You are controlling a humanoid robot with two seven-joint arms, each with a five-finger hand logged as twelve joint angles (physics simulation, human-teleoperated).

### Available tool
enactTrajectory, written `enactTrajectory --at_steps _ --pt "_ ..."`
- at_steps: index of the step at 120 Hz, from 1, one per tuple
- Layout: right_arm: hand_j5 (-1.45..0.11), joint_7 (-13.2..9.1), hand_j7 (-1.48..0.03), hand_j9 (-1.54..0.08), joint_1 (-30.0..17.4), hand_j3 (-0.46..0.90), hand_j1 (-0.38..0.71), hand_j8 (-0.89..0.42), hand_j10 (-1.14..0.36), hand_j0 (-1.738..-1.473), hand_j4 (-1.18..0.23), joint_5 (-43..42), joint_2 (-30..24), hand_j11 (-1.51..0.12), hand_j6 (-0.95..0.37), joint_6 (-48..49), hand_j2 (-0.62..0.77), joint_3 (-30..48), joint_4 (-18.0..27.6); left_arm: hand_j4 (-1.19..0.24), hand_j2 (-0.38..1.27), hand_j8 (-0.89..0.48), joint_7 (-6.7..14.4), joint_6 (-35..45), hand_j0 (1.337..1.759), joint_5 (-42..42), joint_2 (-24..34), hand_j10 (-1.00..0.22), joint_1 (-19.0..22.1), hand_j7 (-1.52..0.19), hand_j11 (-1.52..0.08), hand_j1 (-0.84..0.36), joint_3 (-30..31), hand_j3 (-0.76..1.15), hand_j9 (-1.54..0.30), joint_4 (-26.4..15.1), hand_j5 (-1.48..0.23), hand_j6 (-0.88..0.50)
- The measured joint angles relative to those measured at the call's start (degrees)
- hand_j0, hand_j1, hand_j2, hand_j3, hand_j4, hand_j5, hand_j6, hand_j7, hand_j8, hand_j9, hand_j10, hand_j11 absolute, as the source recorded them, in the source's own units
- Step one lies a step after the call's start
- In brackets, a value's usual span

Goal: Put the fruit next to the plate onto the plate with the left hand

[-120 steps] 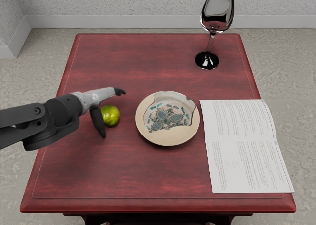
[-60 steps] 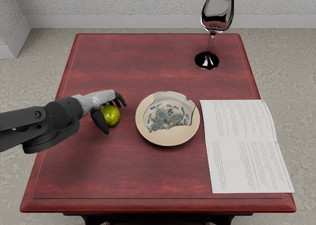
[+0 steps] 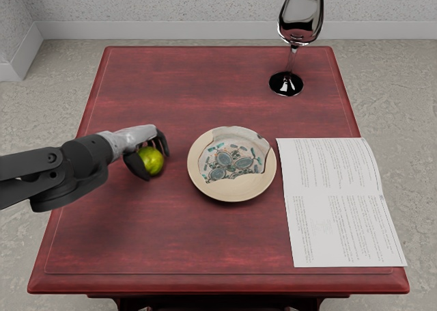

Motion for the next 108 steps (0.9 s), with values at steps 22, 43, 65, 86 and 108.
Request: enactTrajectory --at_steps 22,43,65,86,108 --pt "0.00 0.00 0.00 0.00 0.00 0.00 -0.35 0.00 0.00 -1.658 0.00 0.00 0.00 0.00 0.00 -0.01 0.00 0.00 0.00 -0.58 0.10 -0.20 0.03 -0.29 1.648 -0.47 0.01 -0.34 -0.51 -0.86 -0.84 -0.22 0.02 0.00 -0.85 0.48 -0.89 -0.34" --pt "0.00 0.00 0.00 0.00 0.00 0.00 -0.35 0.00 0.00 -1.658 0.00 0.00 0.00 0.00 0.00 0.00 0.00 0.00 0.00 -0.56 0.06 -0.21 0.00 -0.82 1.646 -0.95 0.91 -0.35 -1.21 -0.90 -0.86 -0.19 -0.34 0.00 -0.87 0.83 -0.95 -0.34" --pt "0.00 0.00 0.00 0.00 0.00 0.00 -0.35 0.00 0.00 -1.658 0.00 0.00 0.00 0.00 0.00 0.00 0.00 0.00 0.00 -0.56 0.08 -0.25 -0.03 -2.54 1.647 -1.51 1.55 -0.36 -2.82 -0.90 -0.86 -0.19 -0.77 0.00 -0.87 0.85 -0.94 -0.36" --pt "0.00 0.00 0.00 0.00 0.00 0.00 -0.35 0.00 0.00 -1.658 0.00 0.00 0.00 0.00 0.00 0.00 0.00 0.00 0.00 -0.56 0.09 -0.25 -0.02 -5.99 1.648 -3.12 2.32 -0.36 -4.59 -0.89 -0.85 -0.19 -3.66 0.00 -0.87 0.78 -0.94 -0.37" --pt "0.00 0.00 0.00 0.00 0.00 0.00 -0.35 0.00 0.00 -1.658 0.00 0.00 0.00 0.00 0.00 0.00 0.00 0.00 0.00 -0.56 0.08 -0.24 -0.03 -9.80 1.649 -6.19 1.83 -0.36 -7.13 -0.90 -0.85 -0.19 -7.91 0.00 -0.88 0.77 -0.94 -0.36"
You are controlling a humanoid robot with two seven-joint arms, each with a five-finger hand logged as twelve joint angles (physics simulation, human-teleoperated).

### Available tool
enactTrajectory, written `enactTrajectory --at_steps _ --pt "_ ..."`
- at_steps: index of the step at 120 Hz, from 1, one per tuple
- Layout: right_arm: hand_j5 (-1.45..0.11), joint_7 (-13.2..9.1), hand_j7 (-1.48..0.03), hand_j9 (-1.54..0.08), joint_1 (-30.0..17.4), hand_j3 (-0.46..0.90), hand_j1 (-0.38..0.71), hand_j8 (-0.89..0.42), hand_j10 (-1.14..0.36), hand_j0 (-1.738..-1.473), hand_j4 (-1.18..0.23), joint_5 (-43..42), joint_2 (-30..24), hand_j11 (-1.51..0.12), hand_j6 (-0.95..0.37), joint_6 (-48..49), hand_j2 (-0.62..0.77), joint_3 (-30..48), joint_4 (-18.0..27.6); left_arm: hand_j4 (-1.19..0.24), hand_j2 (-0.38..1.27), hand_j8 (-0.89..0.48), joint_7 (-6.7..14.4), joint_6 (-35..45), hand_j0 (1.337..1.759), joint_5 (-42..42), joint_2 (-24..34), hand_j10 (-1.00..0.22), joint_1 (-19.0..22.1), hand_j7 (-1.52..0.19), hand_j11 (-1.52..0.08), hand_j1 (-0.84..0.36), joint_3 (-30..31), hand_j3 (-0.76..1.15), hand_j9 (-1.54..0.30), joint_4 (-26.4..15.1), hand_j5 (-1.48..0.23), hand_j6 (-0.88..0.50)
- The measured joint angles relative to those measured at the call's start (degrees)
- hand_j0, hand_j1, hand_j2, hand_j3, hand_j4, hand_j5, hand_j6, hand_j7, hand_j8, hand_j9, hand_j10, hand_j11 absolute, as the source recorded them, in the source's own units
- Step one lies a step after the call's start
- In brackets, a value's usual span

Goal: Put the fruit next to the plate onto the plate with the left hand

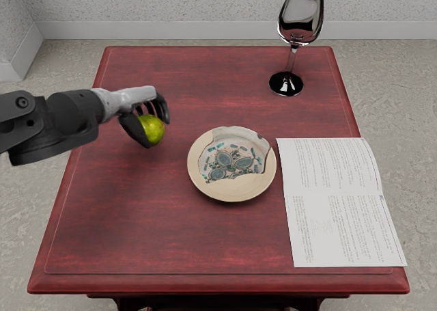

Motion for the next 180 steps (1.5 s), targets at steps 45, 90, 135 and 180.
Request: enactTrajectory --at_steps 45,90,135,180 --pt "0.00 0.00 0.00 0.00 0.06 0.00 -0.35 0.00 0.00 -1.658 0.00 0.00 0.00 0.00 0.00 0.00 0.00 0.01 0.00 -0.57 0.20 -0.25 -0.03 -1.27 1.652 -2.64 -6.29 -0.35 -0.86 -0.90 -0.85 -0.23 -4.84 0.00 -0.88 -0.01 -0.93 -0.39" --pt "0.00 0.00 0.00 0.00 0.09 0.00 -0.35 0.00 0.00 -1.658 0.00 0.00 0.00 0.00 0.00 0.00 0.00 0.03 0.00 -0.60 0.27 -0.31 -0.06 -1.13 1.654 -2.63 -14.85 -0.39 1.00 -0.88 -0.84 -0.24 -5.30 0.00 -0.85 1.55 -0.89 -0.53" --pt "0.00 0.00 0.00 0.00 0.17 0.00 -0.35 0.00 0.00 -1.658 0.00 0.00 0.00 0.00 0.00 0.00 0.00 0.04 0.00 -0.60 0.27 -0.33 -0.06 -2.48 1.654 -2.07 -20.66 -0.41 2.28 -0.87 -0.84 -0.23 -4.63 0.00 -0.84 8.28 -0.88 -0.56" --pt "0.00 0.00 0.00 0.00 0.18 0.00 -0.35 0.00 0.00 -1.658 0.00 0.00 0.00 0.00 0.00 0.00 0.00 0.03 0.00 -0.50 0.17 -0.34 -0.07 -2.41 1.655 -1.25 -23.79 -0.39 2.22 -0.70 -0.68 -0.14 -3.77 0.00 -0.68 13.29 -0.70 -0.49"
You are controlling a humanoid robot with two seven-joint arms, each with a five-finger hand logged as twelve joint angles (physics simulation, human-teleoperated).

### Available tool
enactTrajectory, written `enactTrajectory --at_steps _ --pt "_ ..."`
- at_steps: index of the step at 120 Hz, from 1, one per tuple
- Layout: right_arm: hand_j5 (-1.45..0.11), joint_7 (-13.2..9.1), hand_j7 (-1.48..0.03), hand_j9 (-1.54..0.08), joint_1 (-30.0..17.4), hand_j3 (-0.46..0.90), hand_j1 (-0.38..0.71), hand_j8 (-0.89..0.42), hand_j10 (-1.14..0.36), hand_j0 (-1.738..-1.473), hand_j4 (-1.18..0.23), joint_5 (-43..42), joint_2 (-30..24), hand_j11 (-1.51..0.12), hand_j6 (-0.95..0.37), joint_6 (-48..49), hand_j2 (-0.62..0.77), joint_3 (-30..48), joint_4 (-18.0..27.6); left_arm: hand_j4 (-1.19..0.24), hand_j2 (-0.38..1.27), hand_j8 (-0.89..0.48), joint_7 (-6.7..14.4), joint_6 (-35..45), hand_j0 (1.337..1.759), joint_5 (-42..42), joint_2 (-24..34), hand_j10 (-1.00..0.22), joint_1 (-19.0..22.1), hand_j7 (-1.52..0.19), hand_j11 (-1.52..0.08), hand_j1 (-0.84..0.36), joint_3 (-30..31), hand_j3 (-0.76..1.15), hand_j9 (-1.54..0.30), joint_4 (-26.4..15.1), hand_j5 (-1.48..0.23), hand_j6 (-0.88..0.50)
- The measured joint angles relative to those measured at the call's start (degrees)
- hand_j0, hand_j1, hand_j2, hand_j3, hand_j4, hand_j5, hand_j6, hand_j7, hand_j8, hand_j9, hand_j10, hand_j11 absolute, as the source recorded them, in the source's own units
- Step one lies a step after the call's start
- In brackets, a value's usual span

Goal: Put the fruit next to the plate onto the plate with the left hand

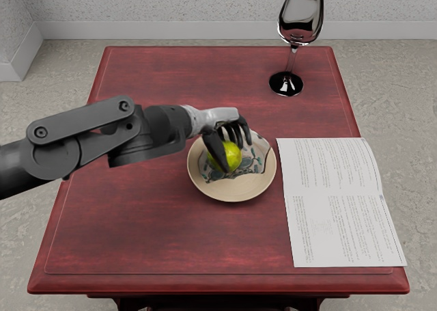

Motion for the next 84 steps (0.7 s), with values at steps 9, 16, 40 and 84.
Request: enactTrajectory --at_steps 9,16,40,84 --pt "0.00 0.00 0.00 0.00 0.00 0.00 -0.35 0.00 0.00 -1.658 0.00 0.00 0.00 0.00 0.00 0.00 0.00 0.00 0.00 -0.38 0.12 -0.27 0.00 0.13 1.656 0.01 0.31 -0.30 0.00 -0.53 -0.52 -0.03 -0.04 0.00 -0.51 -0.13 -0.53 -0.37" --pt "0.00 0.00 0.00 0.00 0.00 0.00 -0.35 0.00 0.00 -1.658 0.00 0.00 0.00 0.00 0.00 0.00 0.00 0.01 0.00 -0.29 0.09 -0.21 -0.01 0.23 1.657 -0.02 0.46 -0.24 0.00 -0.41 -0.40 0.06 -0.12 0.00 -0.39 -0.26 -0.41 -0.29" --pt "0.00 0.00 0.00 0.00 0.00 0.00 -0.35 0.00 0.00 -1.658 0.00 0.00 0.00 0.00 0.00 0.00 0.00 0.00 0.00 -0.13 0.04 -0.09 0.00 0.10 1.658 -0.38 3.24 -0.10 -0.06 -0.17 -0.17 0.22 -1.21 0.00 -0.17 -2.50 -0.17 -0.12" --pt "0.00 0.00 0.00 0.00 0.01 0.00 -0.35 0.00 0.00 -1.658 0.00 0.00 0.00 0.00 0.00 0.00 0.00 0.01 0.06 -0.04 0.01 -0.03 0.00 -12.59 1.658 -23.16 24.85 -0.04 1.30 -0.05 -0.05 0.31 -5.54 0.00 -0.05 -5.33 -0.05 -0.04"
